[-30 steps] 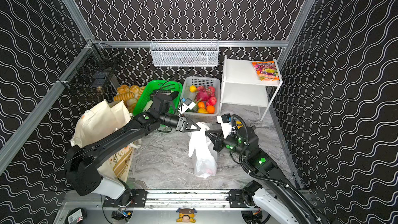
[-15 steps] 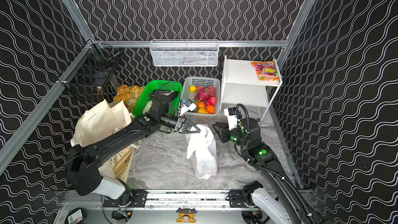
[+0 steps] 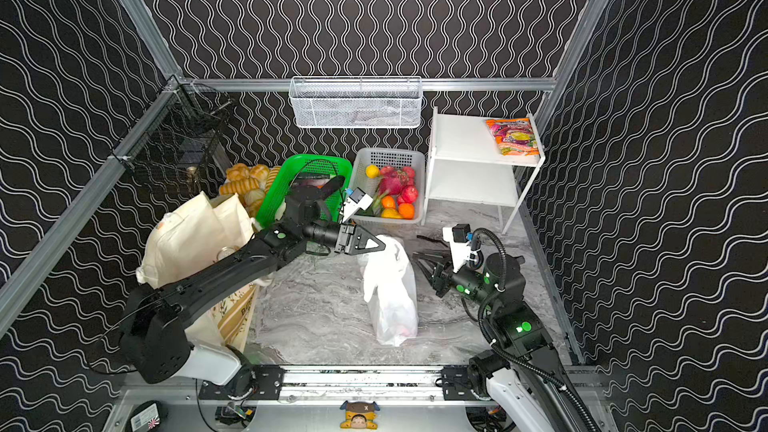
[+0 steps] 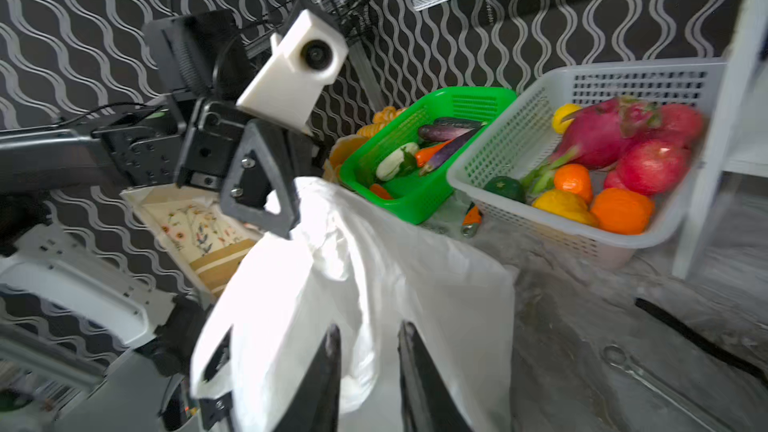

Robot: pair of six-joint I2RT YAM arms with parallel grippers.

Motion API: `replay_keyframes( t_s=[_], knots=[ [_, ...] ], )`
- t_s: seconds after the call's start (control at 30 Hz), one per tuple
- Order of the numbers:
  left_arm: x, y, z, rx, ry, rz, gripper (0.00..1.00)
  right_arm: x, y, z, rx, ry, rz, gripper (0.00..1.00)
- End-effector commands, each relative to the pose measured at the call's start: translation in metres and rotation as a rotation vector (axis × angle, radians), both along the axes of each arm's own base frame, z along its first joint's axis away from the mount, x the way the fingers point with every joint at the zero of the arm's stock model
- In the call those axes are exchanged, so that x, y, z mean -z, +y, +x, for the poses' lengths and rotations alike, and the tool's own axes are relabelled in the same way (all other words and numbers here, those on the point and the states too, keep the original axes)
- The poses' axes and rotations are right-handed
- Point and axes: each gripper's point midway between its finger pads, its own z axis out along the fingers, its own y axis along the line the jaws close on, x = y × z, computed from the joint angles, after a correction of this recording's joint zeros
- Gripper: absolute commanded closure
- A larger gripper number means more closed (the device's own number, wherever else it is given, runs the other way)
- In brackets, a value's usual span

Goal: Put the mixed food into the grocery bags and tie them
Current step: 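Hold the tied handles with the right gripper while the left gripper withdraws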

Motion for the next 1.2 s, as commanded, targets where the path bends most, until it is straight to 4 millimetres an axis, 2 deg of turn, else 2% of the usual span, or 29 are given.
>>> replay_keyframes(
  t_s=[0.0, 0.1, 0.3, 0.63, 0.8, 1.0, 1.17],
  knots=[
    [-0.001, 0.003, 0.012, -0.084, -0.098, 0.002, 1.00, -0.018, 0.021, -0.025, -0.208, 0.005, 0.081, 0.74],
    [-0.004, 0.003, 0.013, -0.098, -0.123, -0.012, 1.00, -0.008, 0.030, -0.030, -0.296, 0.099, 0.075, 0.77],
    [-0.004, 0.001, 0.013, -0.074, -0.097, -0.012, 1.00, 0.004, 0.037, -0.016, -0.301, 0.178, 0.096, 0.86],
    [-0.006, -0.001, 0.016, -0.082, -0.101, -0.029, 1.00, 0.010, 0.037, -0.010, -0.275, 0.223, 0.094, 0.83],
    [-0.005, 0.001, 0.013, -0.085, -0.092, -0.030, 1.00, 0.007, 0.040, -0.013, -0.308, 0.256, 0.089, 0.83],
    [-0.005, 0.003, 0.013, -0.089, -0.103, -0.012, 1.00, 0.006, 0.040, -0.011, -0.292, 0.256, 0.106, 0.90],
    [-0.006, 0.003, 0.011, -0.085, -0.093, -0.018, 1.00, -0.002, 0.040, -0.017, -0.317, 0.264, 0.138, 0.87]
  ],
)
